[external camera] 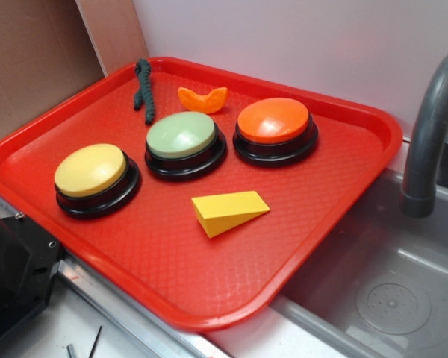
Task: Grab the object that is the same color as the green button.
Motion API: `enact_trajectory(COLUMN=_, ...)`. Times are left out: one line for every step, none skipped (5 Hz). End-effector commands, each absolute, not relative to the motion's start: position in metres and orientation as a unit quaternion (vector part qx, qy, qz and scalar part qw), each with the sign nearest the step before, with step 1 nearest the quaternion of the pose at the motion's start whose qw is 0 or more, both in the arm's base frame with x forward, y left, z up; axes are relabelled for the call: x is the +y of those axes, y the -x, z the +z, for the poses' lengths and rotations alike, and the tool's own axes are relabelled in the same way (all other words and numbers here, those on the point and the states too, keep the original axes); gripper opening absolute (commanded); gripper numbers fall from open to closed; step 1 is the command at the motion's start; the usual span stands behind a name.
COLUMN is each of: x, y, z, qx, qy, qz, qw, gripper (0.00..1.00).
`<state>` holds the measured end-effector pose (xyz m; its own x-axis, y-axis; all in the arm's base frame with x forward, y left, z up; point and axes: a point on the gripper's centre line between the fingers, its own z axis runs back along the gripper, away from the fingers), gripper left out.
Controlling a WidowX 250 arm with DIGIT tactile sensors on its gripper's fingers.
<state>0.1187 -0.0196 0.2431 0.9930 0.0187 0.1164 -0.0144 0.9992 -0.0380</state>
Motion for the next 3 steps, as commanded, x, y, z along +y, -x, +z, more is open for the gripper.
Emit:
enact_trajectory(x=-0.020, y=-0.119, z=0.243, qx=-0.058, qy=0.019, qz=0.008, qw=0.998, gripper=1.00)
enact_trajectory(x=0.017, y=-0.126, z=0.211, qx=-0.037, qy=0.019, qz=0.069, qw=0.997, gripper=1.00)
enact_trajectory(x=0.030, y=-0.146, z=0.189, qx=-0.031, qy=0.012, qz=0.085, qw=0.996, gripper=1.00)
